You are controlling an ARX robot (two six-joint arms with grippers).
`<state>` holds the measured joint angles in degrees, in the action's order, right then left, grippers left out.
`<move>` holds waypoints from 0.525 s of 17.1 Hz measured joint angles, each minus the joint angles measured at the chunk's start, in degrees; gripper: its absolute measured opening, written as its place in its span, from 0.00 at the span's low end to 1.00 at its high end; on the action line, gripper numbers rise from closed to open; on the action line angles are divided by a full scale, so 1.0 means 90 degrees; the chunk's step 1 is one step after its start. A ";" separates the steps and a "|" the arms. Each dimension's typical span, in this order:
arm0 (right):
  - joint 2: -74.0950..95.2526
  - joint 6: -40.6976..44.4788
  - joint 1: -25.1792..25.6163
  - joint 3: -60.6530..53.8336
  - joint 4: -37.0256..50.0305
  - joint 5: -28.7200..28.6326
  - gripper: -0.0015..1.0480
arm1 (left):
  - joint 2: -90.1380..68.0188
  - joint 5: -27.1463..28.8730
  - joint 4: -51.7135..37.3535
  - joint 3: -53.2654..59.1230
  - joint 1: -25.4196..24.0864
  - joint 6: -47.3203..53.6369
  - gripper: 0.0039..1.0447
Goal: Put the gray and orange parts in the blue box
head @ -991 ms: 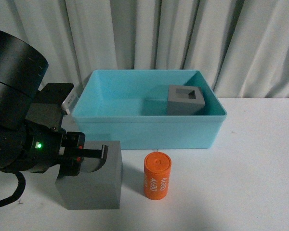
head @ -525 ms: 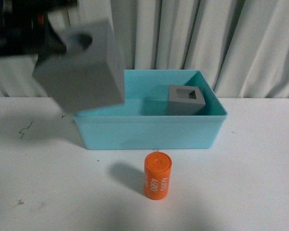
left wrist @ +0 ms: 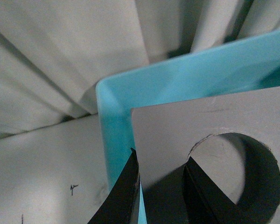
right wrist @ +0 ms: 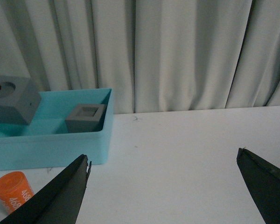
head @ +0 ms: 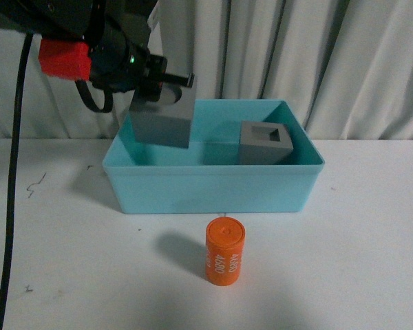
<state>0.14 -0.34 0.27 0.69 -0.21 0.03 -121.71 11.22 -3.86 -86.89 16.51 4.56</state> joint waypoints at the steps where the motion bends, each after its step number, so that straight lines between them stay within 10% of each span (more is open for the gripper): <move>1: 0.0000 0.0000 0.0000 0.0000 0.0000 0.0000 0.94 | -0.0138 0.0029 -0.0005 0.0000 -0.0046 0.0066 0.20; 9: 0.0000 0.0000 0.0000 0.0000 0.0002 0.0000 0.94 | -0.0442 0.0129 -0.0100 -0.0083 -0.0197 0.0216 0.20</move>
<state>0.14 -0.34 0.27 0.69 -0.19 0.03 -125.69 12.38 -4.75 -87.64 14.74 6.50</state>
